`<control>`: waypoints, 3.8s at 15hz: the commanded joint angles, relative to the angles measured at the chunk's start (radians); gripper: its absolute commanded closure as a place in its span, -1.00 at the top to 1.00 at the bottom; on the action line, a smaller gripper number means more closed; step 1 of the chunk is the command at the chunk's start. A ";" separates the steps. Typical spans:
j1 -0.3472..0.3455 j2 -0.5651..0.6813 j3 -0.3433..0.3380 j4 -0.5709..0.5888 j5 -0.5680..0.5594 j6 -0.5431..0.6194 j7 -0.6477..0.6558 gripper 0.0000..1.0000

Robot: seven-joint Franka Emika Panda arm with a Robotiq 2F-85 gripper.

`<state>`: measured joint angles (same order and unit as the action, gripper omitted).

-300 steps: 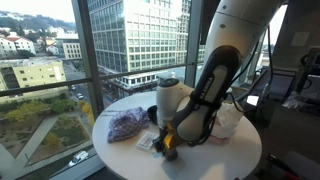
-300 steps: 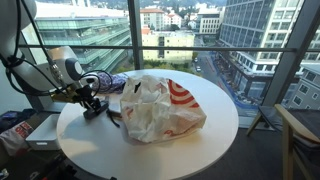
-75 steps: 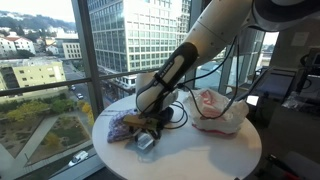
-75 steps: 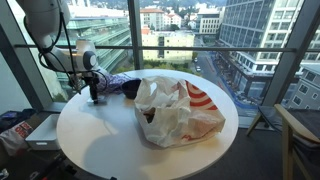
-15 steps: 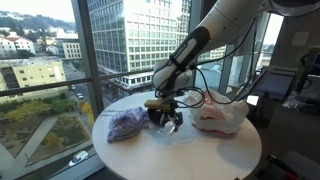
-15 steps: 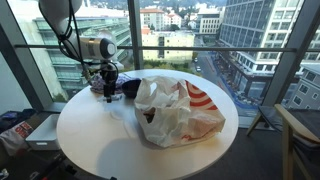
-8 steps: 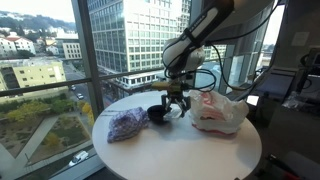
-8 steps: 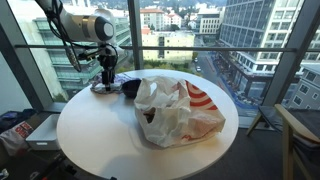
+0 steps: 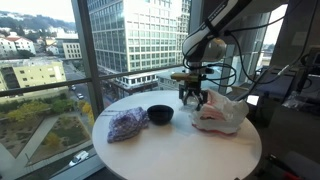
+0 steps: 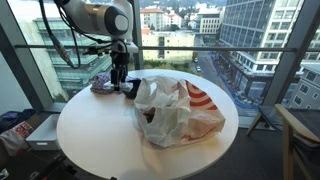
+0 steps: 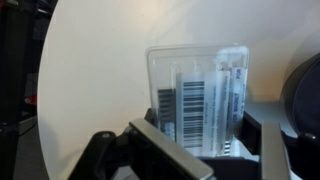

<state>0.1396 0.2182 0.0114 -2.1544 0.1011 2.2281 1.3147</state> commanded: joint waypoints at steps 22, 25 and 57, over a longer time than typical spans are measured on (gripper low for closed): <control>-0.200 0.120 -0.089 -0.095 0.211 0.317 -0.327 0.06; -0.199 0.185 -0.084 -0.060 0.211 0.379 -0.361 0.06; 0.094 0.250 0.016 0.113 -0.033 0.399 -0.144 1.00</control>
<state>0.2094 0.3651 0.0280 -2.1395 0.0266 2.6231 1.1085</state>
